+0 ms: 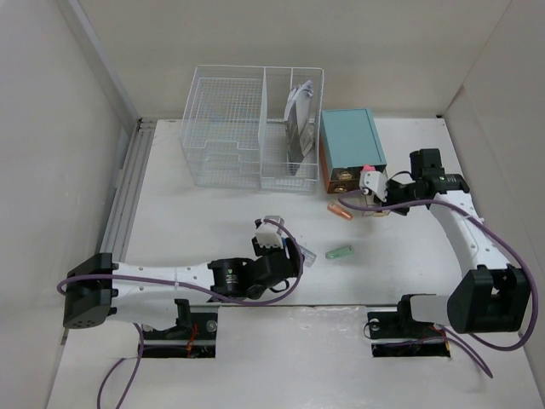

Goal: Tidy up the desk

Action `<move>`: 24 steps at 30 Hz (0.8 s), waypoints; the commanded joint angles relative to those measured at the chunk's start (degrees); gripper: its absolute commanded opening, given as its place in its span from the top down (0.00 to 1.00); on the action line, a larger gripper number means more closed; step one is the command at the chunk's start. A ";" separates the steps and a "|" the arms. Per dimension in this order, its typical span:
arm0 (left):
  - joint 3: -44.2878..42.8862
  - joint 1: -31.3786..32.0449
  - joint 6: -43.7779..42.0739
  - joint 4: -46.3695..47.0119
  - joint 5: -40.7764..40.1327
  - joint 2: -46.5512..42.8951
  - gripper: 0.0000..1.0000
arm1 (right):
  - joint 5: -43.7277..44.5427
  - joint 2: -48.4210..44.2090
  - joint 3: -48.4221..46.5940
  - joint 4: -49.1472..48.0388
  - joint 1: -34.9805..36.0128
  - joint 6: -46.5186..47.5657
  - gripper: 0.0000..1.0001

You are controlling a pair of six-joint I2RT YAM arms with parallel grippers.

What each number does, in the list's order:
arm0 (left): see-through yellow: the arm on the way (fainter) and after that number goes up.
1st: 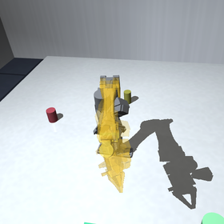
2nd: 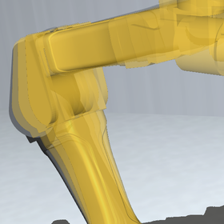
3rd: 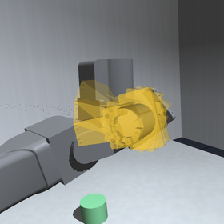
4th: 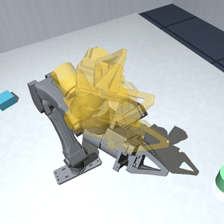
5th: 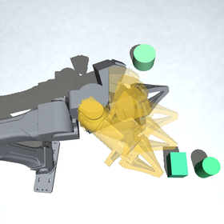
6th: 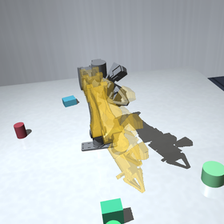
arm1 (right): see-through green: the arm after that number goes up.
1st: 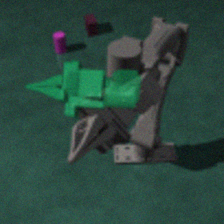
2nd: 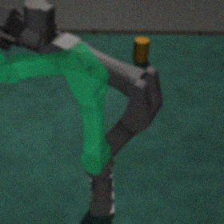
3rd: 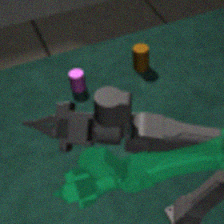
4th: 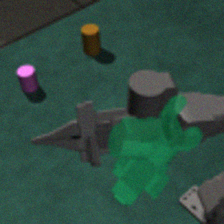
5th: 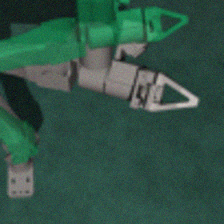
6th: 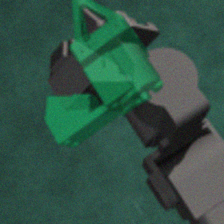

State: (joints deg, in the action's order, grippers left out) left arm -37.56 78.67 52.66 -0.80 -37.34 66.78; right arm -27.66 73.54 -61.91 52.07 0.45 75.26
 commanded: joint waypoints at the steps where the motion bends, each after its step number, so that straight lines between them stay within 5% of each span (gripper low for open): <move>1: -2.17 0.25 -0.81 1.33 -0.36 -0.25 0.42 | -0.20 -1.82 0.30 2.24 -0.27 -1.70 1.00; 6: -1.56 0.25 -0.81 1.32 -0.36 -0.78 0.42 | -0.20 -1.82 0.82 2.24 -0.27 -2.22 0.97; 10: -1.55 0.25 -0.81 1.33 -0.36 -0.78 0.42 | -0.20 -1.82 0.30 2.24 -0.27 -2.75 0.78; 14: -1.55 0.25 -0.81 1.33 -0.36 -0.78 0.42 | -1.25 -3.75 -0.23 1.72 -0.27 -3.46 0.47; 18: -1.55 0.25 -0.81 1.33 -0.36 -0.78 0.42 | -1.87 -6.56 -0.23 1.71 -0.27 -4.69 0.34; 24: -1.55 0.25 -0.81 1.33 0.16 -0.26 0.42 | -2.57 -8.50 -2.07 -0.47 -0.27 -8.37 0.39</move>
State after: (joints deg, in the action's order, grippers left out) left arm -37.56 78.67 52.47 -0.67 -37.08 66.81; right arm -28.08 65.87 -61.82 53.06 0.43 69.87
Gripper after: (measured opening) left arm 0.572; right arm 0.620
